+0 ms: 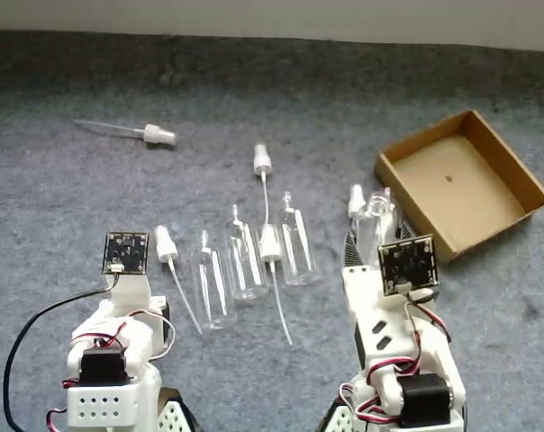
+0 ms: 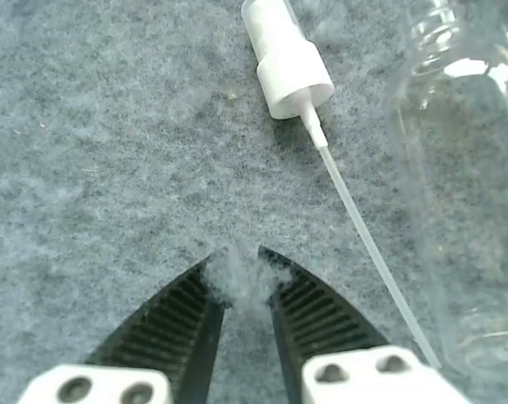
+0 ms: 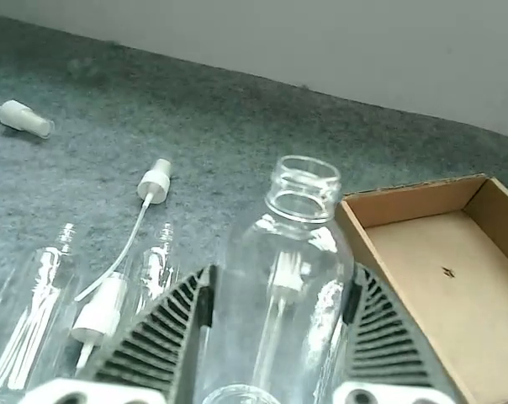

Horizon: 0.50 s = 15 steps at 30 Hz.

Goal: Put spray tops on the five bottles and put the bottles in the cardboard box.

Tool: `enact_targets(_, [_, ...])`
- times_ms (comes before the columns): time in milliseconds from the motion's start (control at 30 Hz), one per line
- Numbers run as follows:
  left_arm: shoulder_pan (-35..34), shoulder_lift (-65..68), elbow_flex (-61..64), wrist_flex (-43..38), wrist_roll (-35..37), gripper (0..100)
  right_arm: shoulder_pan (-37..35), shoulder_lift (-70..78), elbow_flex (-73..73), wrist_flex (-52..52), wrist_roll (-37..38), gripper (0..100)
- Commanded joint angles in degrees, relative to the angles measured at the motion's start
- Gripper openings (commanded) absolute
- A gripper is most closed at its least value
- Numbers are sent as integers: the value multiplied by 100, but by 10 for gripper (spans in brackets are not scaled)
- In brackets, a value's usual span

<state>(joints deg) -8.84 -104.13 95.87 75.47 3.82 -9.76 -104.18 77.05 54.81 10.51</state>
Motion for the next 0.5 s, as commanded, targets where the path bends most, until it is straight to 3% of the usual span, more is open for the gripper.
enact_targets(0, [-48, -48, 127, 18, 70, 5, 48, 57, 198, -602, 0, 135])
enact_targets(467, [-48, -48, 127, 18, 70, 5, 31, 57, 1349, -1437, -9, 135])
